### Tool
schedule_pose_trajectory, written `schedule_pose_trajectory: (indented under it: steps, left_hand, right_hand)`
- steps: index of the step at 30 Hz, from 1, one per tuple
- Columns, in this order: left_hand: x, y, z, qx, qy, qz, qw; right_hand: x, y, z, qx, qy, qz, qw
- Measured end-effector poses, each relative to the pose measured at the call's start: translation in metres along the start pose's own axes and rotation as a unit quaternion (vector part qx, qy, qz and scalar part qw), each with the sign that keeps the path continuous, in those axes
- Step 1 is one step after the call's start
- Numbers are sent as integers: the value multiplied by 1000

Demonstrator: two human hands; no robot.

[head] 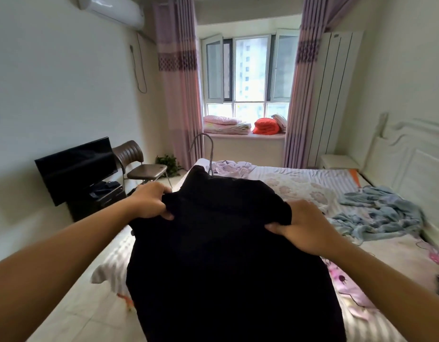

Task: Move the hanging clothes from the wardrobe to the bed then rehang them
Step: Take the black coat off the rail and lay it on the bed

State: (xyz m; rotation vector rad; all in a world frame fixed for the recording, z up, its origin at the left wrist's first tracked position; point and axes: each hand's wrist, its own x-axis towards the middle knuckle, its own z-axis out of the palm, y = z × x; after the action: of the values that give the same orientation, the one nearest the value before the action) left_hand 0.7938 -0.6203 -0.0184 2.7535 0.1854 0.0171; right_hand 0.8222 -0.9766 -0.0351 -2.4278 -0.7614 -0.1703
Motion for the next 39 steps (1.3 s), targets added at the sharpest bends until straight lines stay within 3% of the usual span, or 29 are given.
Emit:
schedule_pose_trajectory:
  steps: [6, 8, 10, 12, 14, 18, 22, 27, 34, 36, 39]
  left_hand:
    - [78, 22, 20, 37, -1, 2, 999]
    - [90, 30, 30, -11, 32, -9, 999]
    - [85, 49, 35, -88, 123, -49, 987]
    - [60, 79, 34, -272, 162, -92, 944]
    - [28, 107, 34, -454, 62, -106, 883]
    - [-1, 142, 22, -489, -158, -94, 853]
    - [8, 154, 13, -532, -206, -95, 816]
    - [22, 157, 22, -546, -145, -133, 814]
    - [40, 131, 39, -525, -13, -165, 835]
    - [43, 124, 42, -505, 25, -168, 846]
    - [44, 117, 40, -471, 55, -160, 866]
  right_hand:
    - [8, 2, 11, 4, 103, 39, 994]
    - [14, -2, 16, -20, 135, 49, 989]
    - [19, -5, 20, -37, 165, 72, 983]
    - [24, -6, 23, -52, 189, 89, 977]
    - [29, -10, 27, -62, 204, 103, 971]
    - [37, -25, 38, -84, 224, 115, 964]
    - [41, -40, 54, -121, 208, 104, 965]
    - [46, -55, 78, -152, 178, 75, 969]
    - [42, -63, 99, -70, 136, 44, 987]
    - [38, -67, 97, -17, 97, 33, 995]
    - [30, -69, 76, 87, -22, -5, 996]
